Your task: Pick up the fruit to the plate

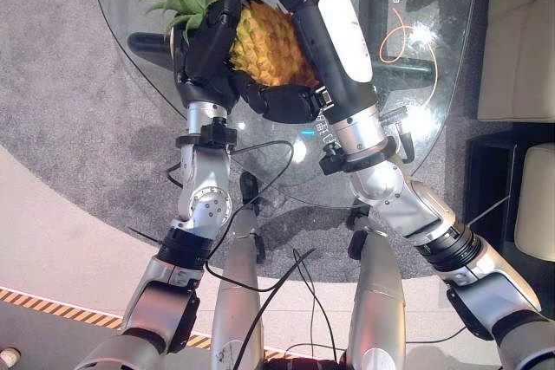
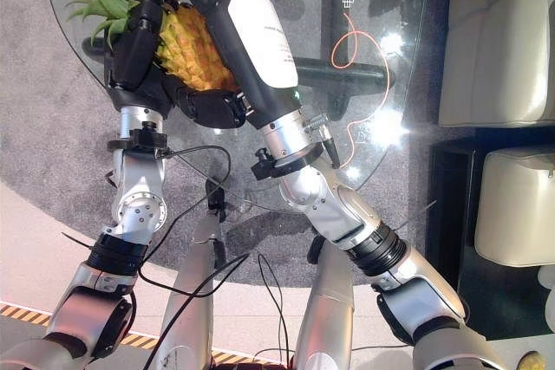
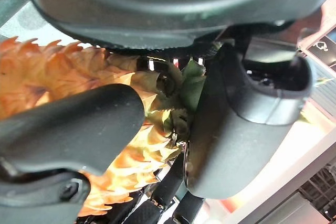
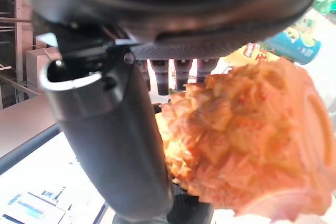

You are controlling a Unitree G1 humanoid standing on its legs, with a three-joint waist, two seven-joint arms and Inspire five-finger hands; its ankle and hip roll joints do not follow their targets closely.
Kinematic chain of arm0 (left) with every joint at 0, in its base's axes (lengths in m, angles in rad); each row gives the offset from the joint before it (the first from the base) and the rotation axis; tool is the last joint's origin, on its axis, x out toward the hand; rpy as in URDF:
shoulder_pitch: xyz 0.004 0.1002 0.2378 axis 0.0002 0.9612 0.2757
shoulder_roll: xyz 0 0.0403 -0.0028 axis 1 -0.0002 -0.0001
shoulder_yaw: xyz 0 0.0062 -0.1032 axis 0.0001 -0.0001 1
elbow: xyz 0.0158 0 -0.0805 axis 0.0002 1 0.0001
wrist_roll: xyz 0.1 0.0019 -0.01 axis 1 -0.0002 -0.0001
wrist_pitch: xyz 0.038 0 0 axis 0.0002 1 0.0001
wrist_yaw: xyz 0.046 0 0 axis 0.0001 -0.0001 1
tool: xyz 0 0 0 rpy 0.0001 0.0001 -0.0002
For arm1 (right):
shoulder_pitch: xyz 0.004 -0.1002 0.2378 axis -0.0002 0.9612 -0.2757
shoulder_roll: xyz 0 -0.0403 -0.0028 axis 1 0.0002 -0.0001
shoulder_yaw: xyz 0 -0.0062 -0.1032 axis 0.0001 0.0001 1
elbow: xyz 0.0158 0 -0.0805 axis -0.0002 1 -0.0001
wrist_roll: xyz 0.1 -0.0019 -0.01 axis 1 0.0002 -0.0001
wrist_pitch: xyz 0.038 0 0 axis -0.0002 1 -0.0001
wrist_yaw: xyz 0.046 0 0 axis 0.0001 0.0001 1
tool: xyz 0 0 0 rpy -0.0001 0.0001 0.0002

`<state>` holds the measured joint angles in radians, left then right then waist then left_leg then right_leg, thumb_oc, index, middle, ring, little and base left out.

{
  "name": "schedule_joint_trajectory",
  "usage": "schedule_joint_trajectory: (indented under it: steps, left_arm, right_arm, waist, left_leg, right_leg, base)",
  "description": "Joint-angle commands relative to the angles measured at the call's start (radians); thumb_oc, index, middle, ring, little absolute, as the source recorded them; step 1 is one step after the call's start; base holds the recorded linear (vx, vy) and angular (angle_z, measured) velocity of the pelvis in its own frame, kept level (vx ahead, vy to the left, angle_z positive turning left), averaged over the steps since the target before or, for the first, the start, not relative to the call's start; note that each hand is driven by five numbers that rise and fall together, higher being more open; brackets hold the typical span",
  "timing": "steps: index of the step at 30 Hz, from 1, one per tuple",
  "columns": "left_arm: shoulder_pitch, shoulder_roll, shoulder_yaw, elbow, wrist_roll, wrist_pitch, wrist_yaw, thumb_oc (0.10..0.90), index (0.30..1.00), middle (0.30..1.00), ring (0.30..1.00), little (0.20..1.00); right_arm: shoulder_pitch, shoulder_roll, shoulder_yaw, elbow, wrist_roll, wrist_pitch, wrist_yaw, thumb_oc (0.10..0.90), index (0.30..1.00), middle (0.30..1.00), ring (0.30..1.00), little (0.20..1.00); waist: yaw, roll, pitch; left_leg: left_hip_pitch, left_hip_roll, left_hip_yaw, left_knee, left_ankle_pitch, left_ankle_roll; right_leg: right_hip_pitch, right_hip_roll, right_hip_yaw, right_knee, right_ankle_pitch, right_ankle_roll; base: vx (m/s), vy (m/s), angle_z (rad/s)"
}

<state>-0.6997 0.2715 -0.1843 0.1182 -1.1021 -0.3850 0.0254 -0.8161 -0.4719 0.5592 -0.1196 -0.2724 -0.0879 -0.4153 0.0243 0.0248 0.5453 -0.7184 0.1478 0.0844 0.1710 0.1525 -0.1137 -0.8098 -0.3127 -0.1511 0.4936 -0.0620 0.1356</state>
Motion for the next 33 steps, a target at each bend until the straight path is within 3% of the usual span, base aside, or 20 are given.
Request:
schedule_joint_trajectory:
  steps: [1,28,33]
  left_arm:
    - [-0.091,-0.014,0.008,-0.128,0.068,-0.110,-0.077,0.100,0.300,0.300,0.300,0.200]
    - [-0.105,-0.020,0.081,-0.083,0.254,-0.281,0.212,0.100,0.300,0.300,0.300,0.200]
    - [-0.105,-0.027,0.100,-0.088,0.365,-0.331,0.360,0.100,0.300,0.300,0.300,0.200]
  right_arm:
    - [-0.108,0.012,-0.081,-0.142,-0.006,-0.073,-0.043,0.800,0.900,0.900,0.900,0.900]
    - [-0.108,0.020,-0.107,-0.116,-0.016,-0.081,-0.086,0.800,0.900,0.900,0.900,0.900]
    - [-0.108,0.026,-0.111,-0.116,-0.022,-0.079,-0.094,0.800,0.900,0.900,0.900,0.900]
  waist:
    - [0.010,0.025,-0.025]
    - [0.011,0.019,-0.025]
    - [0.012,0.019,-0.025]
  left_leg:
    - [-0.008,0.035,-0.026,0.083,-0.064,-0.027]
    - [-0.001,0.033,-0.027,0.062,-0.055,-0.029]
    - [0.003,0.032,-0.029,0.058,-0.053,-0.030]
  right_leg:
    - [0.065,-0.033,-0.001,-0.166,0.130,0.058]
    - [0.071,-0.030,-0.003,-0.183,0.135,0.056]
    - [0.076,-0.030,-0.003,-0.187,0.136,0.056]
  base:
    - [0.00,0.000,0.00]
    - [0.00,0.000,0.00]
    - [0.00,0.000,0.00]
